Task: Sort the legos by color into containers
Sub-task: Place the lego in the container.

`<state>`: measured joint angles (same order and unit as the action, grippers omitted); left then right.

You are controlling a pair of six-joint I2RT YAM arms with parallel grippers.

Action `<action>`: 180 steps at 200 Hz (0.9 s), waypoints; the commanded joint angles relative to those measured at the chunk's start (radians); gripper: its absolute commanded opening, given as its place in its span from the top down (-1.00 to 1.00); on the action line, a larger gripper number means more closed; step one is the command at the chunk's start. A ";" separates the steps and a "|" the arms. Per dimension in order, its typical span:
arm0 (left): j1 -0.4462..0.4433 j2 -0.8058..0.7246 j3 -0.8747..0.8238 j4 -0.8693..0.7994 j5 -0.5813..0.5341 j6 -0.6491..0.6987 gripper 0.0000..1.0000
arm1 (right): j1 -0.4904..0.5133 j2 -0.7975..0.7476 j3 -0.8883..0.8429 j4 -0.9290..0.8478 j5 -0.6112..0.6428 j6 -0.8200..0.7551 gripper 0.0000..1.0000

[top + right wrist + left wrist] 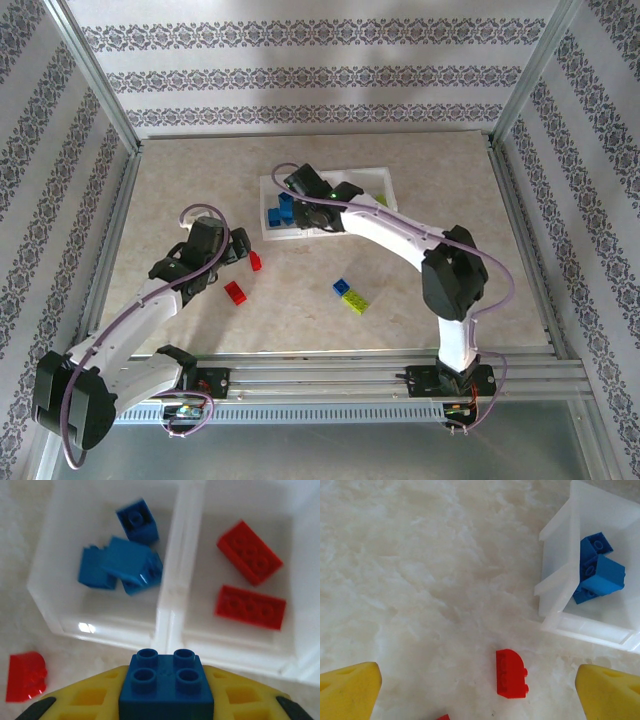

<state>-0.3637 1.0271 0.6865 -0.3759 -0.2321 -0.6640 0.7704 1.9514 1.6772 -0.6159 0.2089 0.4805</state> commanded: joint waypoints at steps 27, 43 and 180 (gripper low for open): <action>0.020 -0.035 -0.034 -0.043 0.042 -0.032 -0.99 | 0.002 0.153 0.211 0.032 0.013 -0.126 0.56; 0.020 -0.042 -0.041 -0.044 0.051 -0.037 -0.99 | -0.005 0.204 0.276 0.036 -0.006 -0.130 0.56; 0.020 -0.048 -0.057 -0.040 0.070 -0.043 -0.99 | -0.049 0.471 0.569 0.036 -0.122 -0.131 0.40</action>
<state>-0.3576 0.9890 0.6430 -0.3935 -0.1646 -0.6975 0.7322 2.3848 2.1860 -0.5816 0.1207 0.3588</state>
